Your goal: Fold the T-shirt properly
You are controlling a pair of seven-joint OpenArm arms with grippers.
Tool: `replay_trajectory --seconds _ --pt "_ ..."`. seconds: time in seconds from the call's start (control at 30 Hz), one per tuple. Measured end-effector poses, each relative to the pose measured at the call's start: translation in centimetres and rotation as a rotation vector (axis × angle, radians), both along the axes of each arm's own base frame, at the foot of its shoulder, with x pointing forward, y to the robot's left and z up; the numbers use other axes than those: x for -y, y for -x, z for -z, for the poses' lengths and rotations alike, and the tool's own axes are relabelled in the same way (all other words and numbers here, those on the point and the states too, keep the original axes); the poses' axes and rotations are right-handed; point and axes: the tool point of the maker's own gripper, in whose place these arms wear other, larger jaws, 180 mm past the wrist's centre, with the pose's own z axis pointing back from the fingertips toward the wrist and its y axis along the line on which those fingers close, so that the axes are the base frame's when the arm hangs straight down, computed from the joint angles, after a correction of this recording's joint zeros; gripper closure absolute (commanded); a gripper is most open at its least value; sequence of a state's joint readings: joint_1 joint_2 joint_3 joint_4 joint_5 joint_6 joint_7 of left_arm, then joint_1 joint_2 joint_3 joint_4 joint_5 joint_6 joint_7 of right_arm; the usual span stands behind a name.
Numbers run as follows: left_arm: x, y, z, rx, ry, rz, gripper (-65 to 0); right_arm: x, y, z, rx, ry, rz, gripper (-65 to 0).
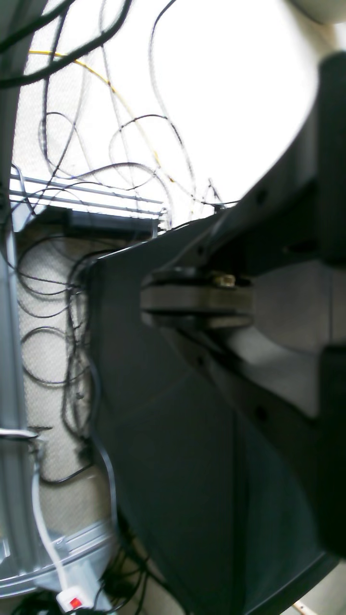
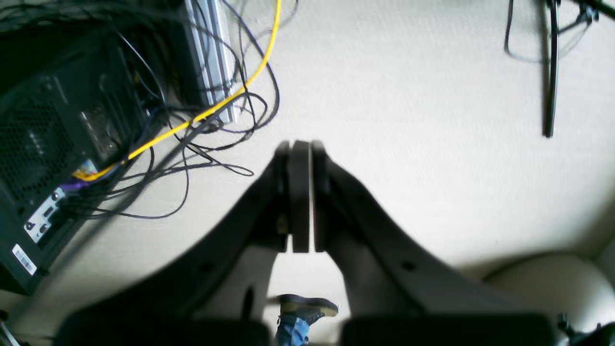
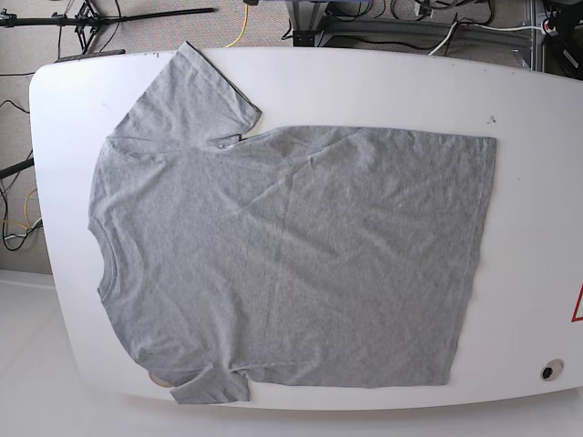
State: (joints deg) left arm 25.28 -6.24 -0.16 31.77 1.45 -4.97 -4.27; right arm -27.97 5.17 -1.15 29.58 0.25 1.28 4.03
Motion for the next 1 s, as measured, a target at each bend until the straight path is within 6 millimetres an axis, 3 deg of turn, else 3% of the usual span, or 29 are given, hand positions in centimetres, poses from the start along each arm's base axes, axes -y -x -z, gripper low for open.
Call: replay_trajectory --seconds 0.17,0.27,0.37,0.43,0.57,0.87,1.0 --pt "0.0 -1.2 -0.9 0.06 0.006 0.017 0.0 0.3 -1.5 -0.8 0.076 -0.002 -0.01 0.0" --pt "-0.6 -0.9 -1.5 0.067 -0.003 0.028 0.0 0.9 -1.1 -1.5 0.08 0.005 -0.02 0.0" --pt "-1.2 0.8 -2.8 0.069 -0.015 0.048 0.0 1.2 0.7 -2.8 0.072 0.005 -0.024 0.0" --pt "-1.4 -0.3 -4.1 0.136 -0.012 0.067 0.0 1.2 0.0 -3.8 0.122 -0.003 -0.023 0.0" --pt "-1.7 0.8 -4.7 0.106 -0.018 0.075 0.0 1.1 1.5 -4.7 0.09 -0.01 -0.031 0.0" --pt "-1.5 -1.5 -6.9 0.206 0.002 0.083 0.0 1.0 -1.6 -7.7 0.229 -0.033 -0.047 0.0" --pt "-2.0 0.0 -7.1 0.166 -0.007 0.089 0.0 1.2 0.0 -8.2 0.18 -0.026 -0.05 0.0"
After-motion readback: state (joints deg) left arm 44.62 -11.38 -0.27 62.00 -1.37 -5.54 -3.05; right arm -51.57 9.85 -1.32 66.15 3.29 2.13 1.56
